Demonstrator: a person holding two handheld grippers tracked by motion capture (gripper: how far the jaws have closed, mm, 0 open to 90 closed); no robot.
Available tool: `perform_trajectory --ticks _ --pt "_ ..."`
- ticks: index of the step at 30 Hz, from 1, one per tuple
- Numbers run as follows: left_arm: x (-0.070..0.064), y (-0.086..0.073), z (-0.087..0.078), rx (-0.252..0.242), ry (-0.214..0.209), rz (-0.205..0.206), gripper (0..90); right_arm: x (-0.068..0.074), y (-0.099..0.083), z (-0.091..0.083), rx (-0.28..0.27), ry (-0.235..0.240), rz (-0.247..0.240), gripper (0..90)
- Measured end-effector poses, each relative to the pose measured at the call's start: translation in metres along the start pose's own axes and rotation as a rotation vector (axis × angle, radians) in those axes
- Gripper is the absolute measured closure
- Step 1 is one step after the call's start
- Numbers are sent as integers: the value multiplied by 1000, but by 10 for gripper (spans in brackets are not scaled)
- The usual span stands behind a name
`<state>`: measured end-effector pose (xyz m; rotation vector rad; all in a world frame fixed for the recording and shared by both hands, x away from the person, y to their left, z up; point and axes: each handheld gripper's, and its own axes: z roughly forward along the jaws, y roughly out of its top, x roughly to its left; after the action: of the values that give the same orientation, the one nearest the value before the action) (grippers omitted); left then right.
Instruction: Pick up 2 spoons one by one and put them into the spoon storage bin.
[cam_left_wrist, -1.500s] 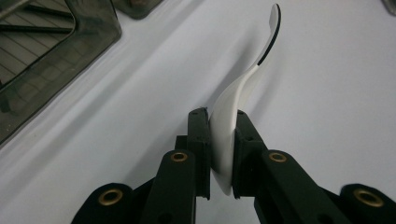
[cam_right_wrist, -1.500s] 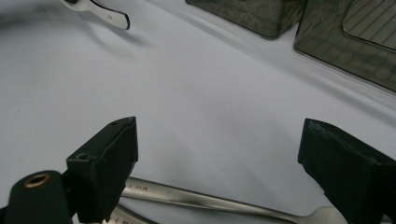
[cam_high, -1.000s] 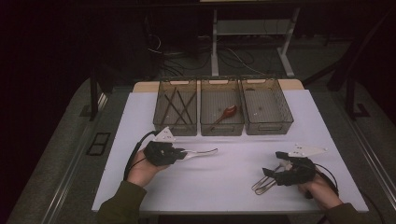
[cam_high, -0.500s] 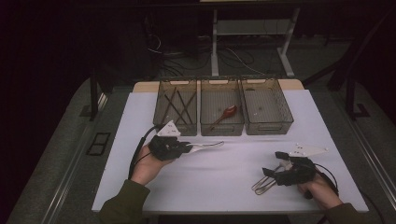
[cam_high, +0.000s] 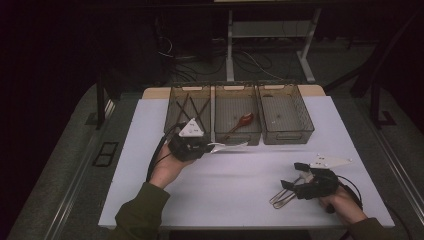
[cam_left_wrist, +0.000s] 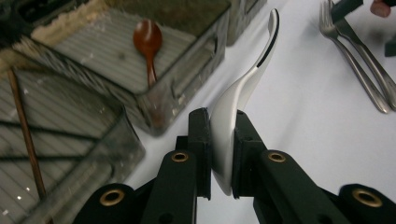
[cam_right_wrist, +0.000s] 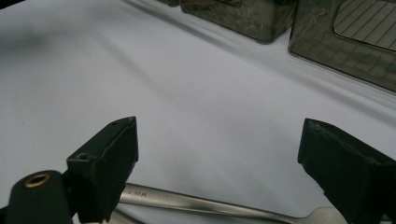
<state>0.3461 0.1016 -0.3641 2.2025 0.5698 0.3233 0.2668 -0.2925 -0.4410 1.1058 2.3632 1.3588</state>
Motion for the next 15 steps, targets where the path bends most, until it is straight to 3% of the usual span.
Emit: perform_trajectory --ticks 14,15 --pt "25 39 25 -23 -11 70 801 -1 -1 -1 1 0 -5 118" --pt "26 40 29 -40 -11 46 801 -1 -1 -1 1 0 -5 117"
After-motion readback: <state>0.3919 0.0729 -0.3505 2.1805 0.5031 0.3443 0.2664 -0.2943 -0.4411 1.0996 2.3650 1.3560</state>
